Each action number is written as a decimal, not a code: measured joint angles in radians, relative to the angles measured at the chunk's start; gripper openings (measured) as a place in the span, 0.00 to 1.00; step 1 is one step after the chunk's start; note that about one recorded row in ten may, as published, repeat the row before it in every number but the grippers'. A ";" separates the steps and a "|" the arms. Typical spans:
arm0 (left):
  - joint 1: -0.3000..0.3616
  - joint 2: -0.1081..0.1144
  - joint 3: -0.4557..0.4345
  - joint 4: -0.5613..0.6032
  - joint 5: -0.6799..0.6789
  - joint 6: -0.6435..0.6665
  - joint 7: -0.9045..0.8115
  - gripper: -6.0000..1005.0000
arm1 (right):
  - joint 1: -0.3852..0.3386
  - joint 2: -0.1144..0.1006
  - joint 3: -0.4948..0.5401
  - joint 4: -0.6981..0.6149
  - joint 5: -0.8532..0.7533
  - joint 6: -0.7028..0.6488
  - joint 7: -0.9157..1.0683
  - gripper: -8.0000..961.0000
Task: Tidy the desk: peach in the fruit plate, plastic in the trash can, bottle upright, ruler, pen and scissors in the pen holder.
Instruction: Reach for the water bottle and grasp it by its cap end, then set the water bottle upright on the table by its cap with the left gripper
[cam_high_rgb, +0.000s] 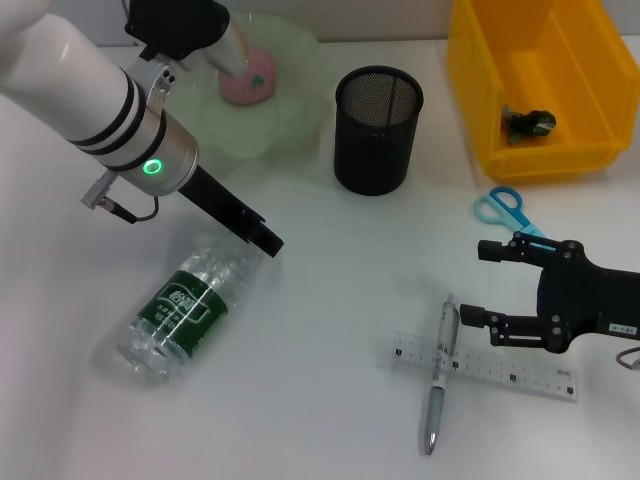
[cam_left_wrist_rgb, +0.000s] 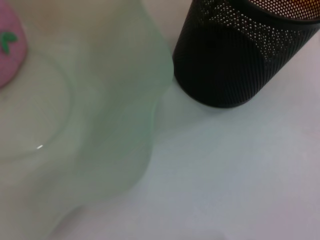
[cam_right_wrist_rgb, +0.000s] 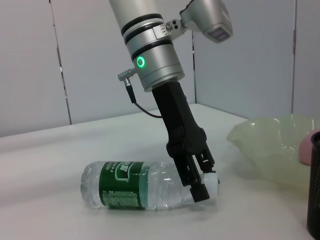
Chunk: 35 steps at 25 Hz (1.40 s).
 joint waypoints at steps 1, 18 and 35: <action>0.000 0.000 0.000 0.000 0.000 0.000 0.007 0.73 | 0.000 0.000 0.000 0.000 0.000 0.000 0.000 0.85; -0.007 0.000 0.009 -0.010 -0.026 0.004 0.046 0.45 | 0.000 0.000 0.001 -0.003 0.002 -0.002 0.003 0.85; 0.093 0.013 -0.114 0.155 -0.262 0.104 0.284 0.45 | -0.001 0.001 0.002 -0.005 0.002 -0.005 0.004 0.85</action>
